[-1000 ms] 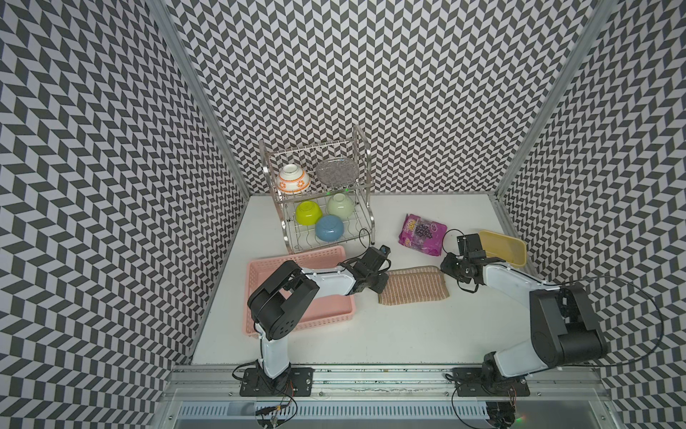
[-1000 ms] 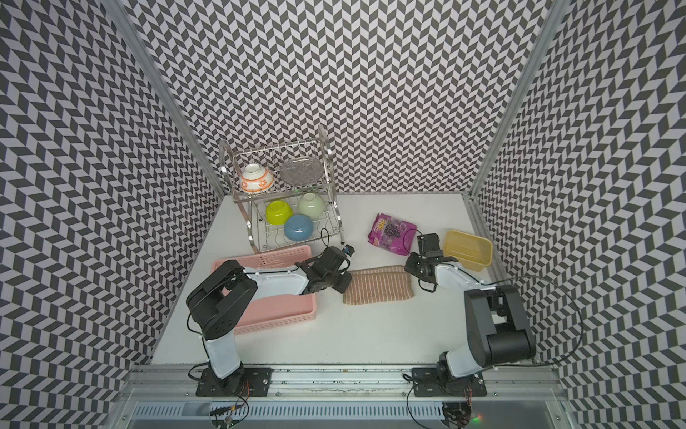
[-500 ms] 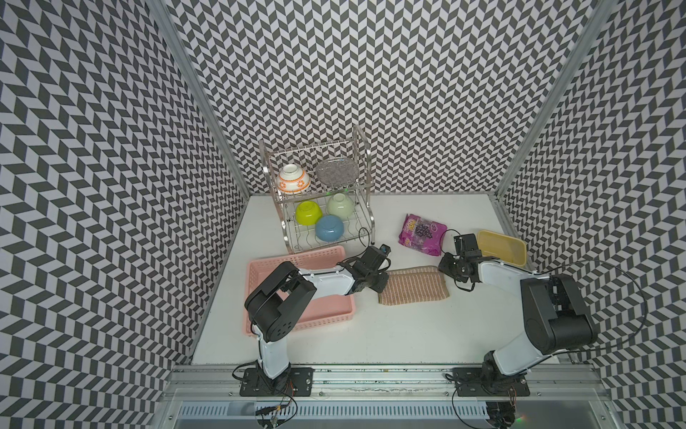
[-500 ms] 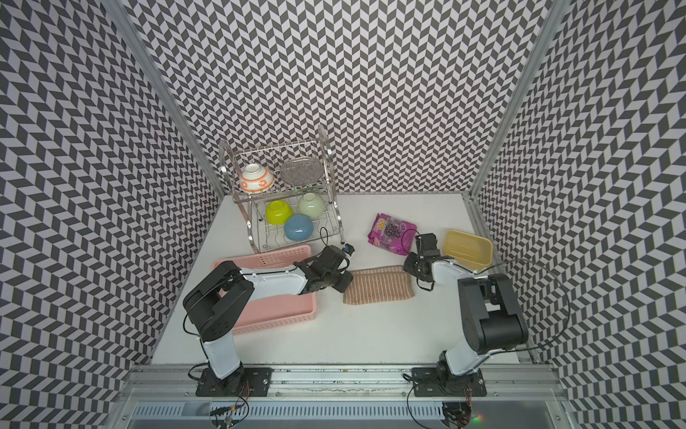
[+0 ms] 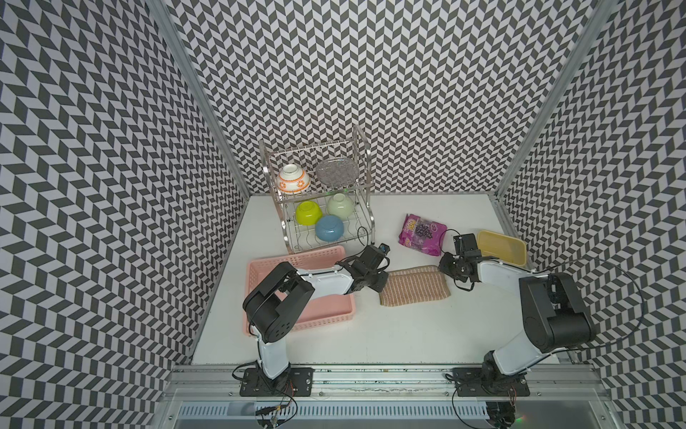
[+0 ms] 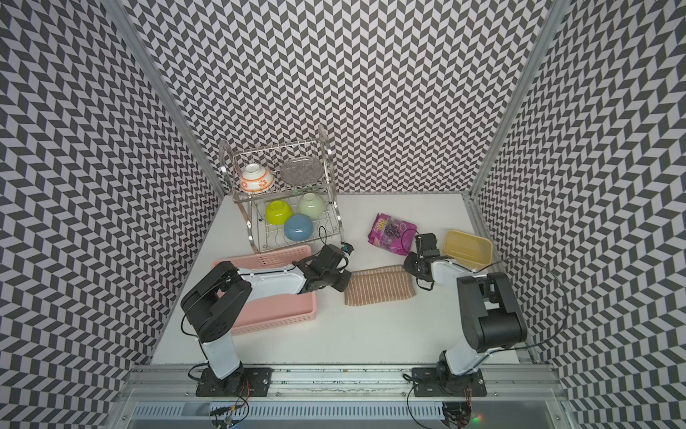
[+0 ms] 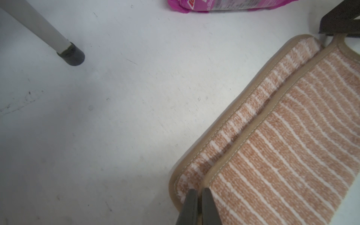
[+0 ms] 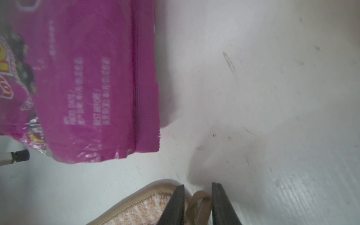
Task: Fold the square dishcloth
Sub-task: Smooth out the cleaning item at the center of the board, then adjust the cleaning item at the center of the board.
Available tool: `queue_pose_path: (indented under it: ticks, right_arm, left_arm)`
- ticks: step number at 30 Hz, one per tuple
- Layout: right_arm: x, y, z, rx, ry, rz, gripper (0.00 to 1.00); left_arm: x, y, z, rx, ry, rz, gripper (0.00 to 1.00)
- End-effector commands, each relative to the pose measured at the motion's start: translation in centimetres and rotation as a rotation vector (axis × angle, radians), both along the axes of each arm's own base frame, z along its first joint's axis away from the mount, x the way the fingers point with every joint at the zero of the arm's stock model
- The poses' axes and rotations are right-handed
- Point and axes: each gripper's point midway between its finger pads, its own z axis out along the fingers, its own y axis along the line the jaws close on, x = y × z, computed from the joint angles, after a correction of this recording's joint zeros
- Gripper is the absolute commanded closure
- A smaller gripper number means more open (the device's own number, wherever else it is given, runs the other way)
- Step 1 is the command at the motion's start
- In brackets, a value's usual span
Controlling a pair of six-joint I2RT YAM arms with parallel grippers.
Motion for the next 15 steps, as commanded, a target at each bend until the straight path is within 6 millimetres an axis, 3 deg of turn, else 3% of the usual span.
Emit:
queue_pose_path:
  ticks: [1, 4, 10, 15]
  right_arm:
    - [0.73, -0.11, 0.45, 0.0, -0.022, -0.007, 0.78]
    - [0.75, -0.19, 0.75, -0.002, -0.029, -0.01, 0.8]
    - [0.78, -0.22, 0.97, -0.002, -0.033, -0.011, 0.8]
    - [0.77, -0.23, 0.89, -0.002, -0.03, -0.013, 0.8]
  left_arm:
    - [0.04, -0.07, 1.11, -0.021, -0.012, -0.007, 0.92]
    - [0.01, -0.11, 1.27, -0.026, -0.012, -0.01, 0.88]
    - [0.03, 0.09, 1.65, -0.037, -0.005, -0.011, 0.69]
    - [-0.18, 0.05, 1.42, -0.047, 0.019, -0.024, 0.75]
